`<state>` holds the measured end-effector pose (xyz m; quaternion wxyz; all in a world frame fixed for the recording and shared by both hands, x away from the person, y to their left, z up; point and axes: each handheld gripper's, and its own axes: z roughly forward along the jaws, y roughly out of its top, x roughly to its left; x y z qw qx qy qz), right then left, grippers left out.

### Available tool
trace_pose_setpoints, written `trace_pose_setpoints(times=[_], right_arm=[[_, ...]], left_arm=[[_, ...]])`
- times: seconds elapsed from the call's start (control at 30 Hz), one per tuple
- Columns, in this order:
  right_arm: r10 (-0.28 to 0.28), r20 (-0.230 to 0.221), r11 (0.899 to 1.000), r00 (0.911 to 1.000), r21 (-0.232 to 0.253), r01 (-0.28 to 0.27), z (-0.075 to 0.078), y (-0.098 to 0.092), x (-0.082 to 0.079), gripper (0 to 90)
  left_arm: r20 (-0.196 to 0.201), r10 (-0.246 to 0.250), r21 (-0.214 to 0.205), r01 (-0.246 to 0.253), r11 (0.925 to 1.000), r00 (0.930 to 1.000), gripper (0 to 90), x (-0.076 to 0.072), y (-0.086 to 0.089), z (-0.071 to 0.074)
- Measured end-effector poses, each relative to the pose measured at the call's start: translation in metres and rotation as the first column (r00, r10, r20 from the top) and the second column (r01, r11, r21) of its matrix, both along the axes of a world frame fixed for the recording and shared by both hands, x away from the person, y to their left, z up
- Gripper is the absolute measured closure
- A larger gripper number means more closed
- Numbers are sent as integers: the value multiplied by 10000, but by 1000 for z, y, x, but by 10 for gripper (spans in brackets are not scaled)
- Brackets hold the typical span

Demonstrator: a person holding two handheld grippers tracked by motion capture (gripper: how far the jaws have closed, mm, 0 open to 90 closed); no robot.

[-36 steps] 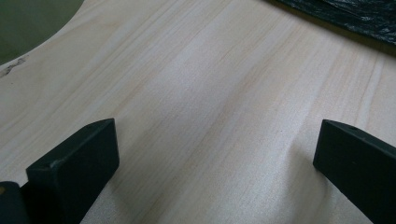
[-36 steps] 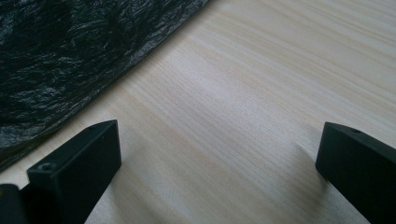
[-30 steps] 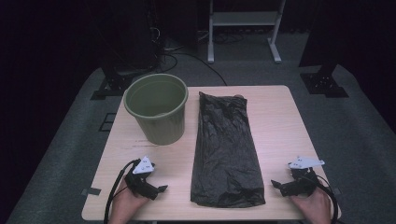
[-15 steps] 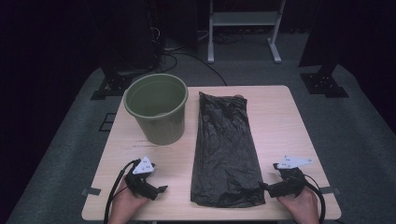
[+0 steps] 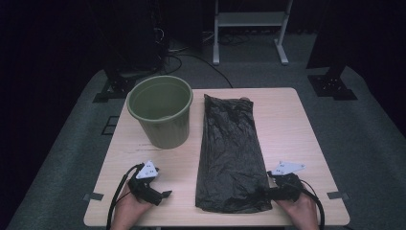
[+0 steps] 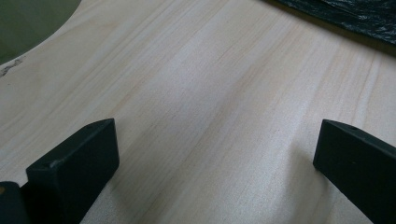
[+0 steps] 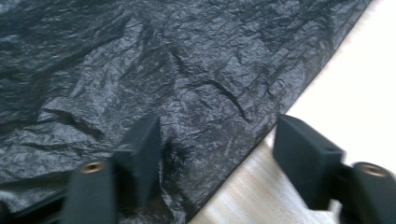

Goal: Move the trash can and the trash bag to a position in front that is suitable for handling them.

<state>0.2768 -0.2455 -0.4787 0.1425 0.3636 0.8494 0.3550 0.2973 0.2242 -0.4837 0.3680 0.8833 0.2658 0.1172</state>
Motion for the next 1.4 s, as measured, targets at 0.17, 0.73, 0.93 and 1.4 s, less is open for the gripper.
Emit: trace_pose_setpoints(times=[0.17, 0.73, 0.93, 1.4], right_arm=[[270, 111, 9996, 9996, 117, -271, 1, -1, -2, 641], [-41, 9, 9999, 10000, -93, 41, 5, -25, -2, 894], [-655, 37, 9978, 9978, 26, 655, 10, -56, 2, 894], [-1778, -76, 9838, 9840, -244, 1775, 9, -104, 7, 887]], left_arm=[[0, 0, 0, 0, 10000, 10000, 0, 0, 0, 0], [0, -1, 1, 1, 10000, 10000, 0, 0, 0, 0], [0, -2, 3, 2, 10000, 10000, 0, 0, 0, 0], [1, -3, 0, 3, 10000, 10000, 0, 0, 0, 0]])
